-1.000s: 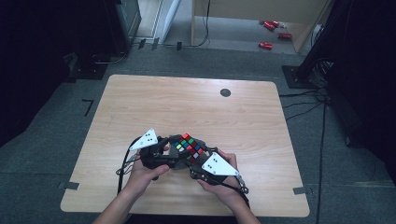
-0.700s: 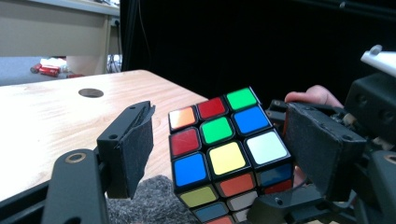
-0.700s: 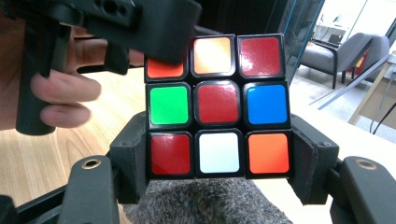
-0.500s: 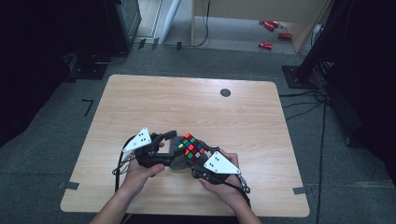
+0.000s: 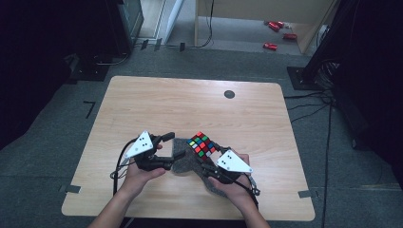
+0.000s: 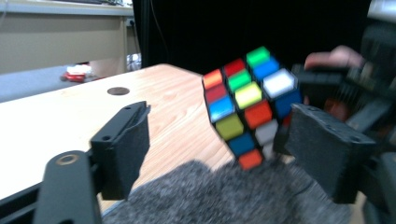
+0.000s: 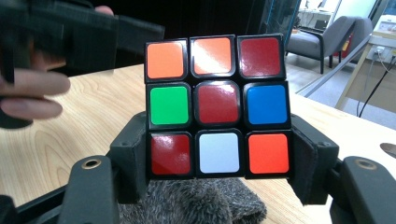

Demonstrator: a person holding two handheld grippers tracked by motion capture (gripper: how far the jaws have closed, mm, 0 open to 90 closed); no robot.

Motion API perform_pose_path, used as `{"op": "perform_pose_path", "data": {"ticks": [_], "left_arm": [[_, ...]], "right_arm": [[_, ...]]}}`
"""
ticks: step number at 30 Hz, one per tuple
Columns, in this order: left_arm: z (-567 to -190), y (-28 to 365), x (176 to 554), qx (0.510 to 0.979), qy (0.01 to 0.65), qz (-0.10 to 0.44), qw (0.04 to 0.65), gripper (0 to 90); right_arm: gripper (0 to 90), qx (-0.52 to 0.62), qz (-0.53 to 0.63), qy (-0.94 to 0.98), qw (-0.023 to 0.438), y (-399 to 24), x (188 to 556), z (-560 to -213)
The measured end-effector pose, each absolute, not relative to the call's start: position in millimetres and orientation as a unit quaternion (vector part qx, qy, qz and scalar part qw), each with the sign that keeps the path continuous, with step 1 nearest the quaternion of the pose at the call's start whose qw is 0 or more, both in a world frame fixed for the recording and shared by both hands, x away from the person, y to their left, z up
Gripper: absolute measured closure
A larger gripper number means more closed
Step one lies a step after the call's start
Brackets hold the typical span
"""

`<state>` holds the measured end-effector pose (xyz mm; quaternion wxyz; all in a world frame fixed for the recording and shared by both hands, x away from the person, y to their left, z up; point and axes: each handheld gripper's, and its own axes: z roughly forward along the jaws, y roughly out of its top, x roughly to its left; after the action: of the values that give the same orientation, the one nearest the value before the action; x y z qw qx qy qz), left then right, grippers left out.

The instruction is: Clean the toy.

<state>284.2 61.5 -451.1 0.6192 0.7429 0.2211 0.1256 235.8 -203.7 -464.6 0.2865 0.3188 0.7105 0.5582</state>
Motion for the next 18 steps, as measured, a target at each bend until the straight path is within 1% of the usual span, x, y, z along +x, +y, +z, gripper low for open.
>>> {"op": "perform_pose_path", "data": {"ticks": [2, 5, 6, 7, 11, 13, 18], "left_arm": [[-455.4, 57.2, 282.0, 0.757, 0.209, 0.139, 0.604, 21.0], [-461.2, 49.8, 278.6, 0.776, 0.19, 0.152, 0.582, 16.3], [-462.8, 47.0, 277.5, 0.782, 0.184, 0.163, 0.572, 13.0], [-464.2, 44.8, 276.2, 0.785, 0.179, 0.171, 0.569, 12.4], [-467.0, 41.0, 273.5, 0.787, 0.168, 0.197, 0.561, 11.5], [-467.6, 40.7, 272.0, 0.783, 0.164, 0.214, 0.561, 14.6], [-470.1, 37.0, 267.8, 0.787, 0.139, 0.234, 0.554, 14.5]], "right_arm": [[34.4, 0.321, 0.559, 0.709, 0.285, -204.2, 235.8, -463.5], [34.4, 0.324, 0.563, 0.707, 0.28, -204.8, 235.4, -460.9], [34.4, 0.326, 0.563, 0.707, 0.277, -204.9, 234.9, -459.8], [34.4, 0.323, 0.567, 0.706, 0.276, -205.0, 235.3, -458.8], [34.4, 0.331, 0.574, 0.703, 0.259, -205.2, 233.9, -455.5], [34.4, 0.333, 0.578, 0.701, 0.253, -205.6, 234.0, -454.7], [34.4, 0.342, 0.582, 0.699, 0.236, -204.7, 233.6, -453.5]]}}
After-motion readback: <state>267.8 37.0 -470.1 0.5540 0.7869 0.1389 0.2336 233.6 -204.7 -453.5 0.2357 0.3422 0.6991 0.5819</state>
